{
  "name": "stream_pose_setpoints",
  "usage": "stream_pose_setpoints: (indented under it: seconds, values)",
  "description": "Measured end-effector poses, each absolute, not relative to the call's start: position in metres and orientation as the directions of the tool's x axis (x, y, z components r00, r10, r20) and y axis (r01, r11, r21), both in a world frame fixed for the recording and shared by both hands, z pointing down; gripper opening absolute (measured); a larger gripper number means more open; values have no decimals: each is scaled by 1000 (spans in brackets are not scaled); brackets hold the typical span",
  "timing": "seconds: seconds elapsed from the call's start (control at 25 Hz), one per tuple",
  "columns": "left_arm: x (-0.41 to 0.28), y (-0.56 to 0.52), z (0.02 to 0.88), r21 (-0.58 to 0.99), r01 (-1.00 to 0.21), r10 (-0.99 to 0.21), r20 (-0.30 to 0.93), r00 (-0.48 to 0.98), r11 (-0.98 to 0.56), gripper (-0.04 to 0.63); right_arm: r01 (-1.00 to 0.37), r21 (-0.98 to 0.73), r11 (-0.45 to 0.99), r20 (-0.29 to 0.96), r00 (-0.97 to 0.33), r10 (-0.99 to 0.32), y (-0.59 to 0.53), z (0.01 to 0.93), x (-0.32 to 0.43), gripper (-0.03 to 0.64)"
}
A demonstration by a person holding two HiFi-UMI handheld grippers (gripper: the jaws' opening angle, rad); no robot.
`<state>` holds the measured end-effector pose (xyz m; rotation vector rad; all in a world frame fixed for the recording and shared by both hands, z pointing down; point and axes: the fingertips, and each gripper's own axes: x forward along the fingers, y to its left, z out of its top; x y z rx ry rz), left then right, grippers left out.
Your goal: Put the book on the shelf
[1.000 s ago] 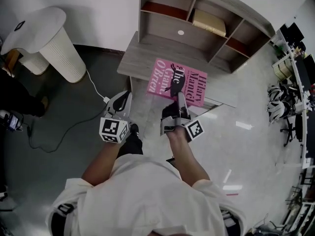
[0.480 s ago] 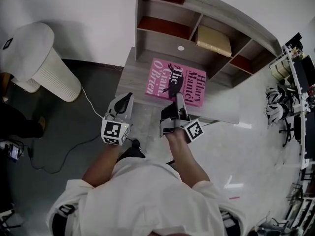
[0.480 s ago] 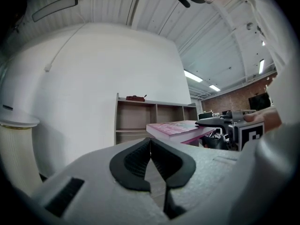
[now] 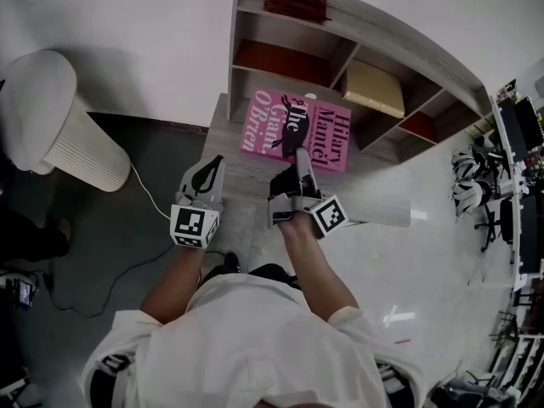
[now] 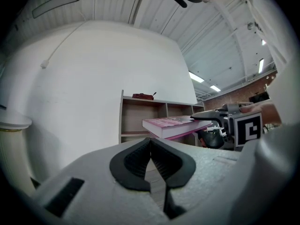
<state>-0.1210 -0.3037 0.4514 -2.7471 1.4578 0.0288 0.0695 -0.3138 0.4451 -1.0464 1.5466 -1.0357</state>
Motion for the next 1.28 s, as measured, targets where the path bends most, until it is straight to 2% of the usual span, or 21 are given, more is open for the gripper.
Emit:
stream_pose_setpoints:
  seconds: [0.6, 1.28]
  values:
    - [-111, -410, 448, -15, -862, -862, -14, 507, -507, 17, -95, -963, 254, -228, -229, -947, -439, 450, 53, 155]
    - [-94, -430, 439, -69, -888, -889, -17, 457, -455, 17, -49, -980, 195, -179, -228, -957, -486, 461, 60, 155]
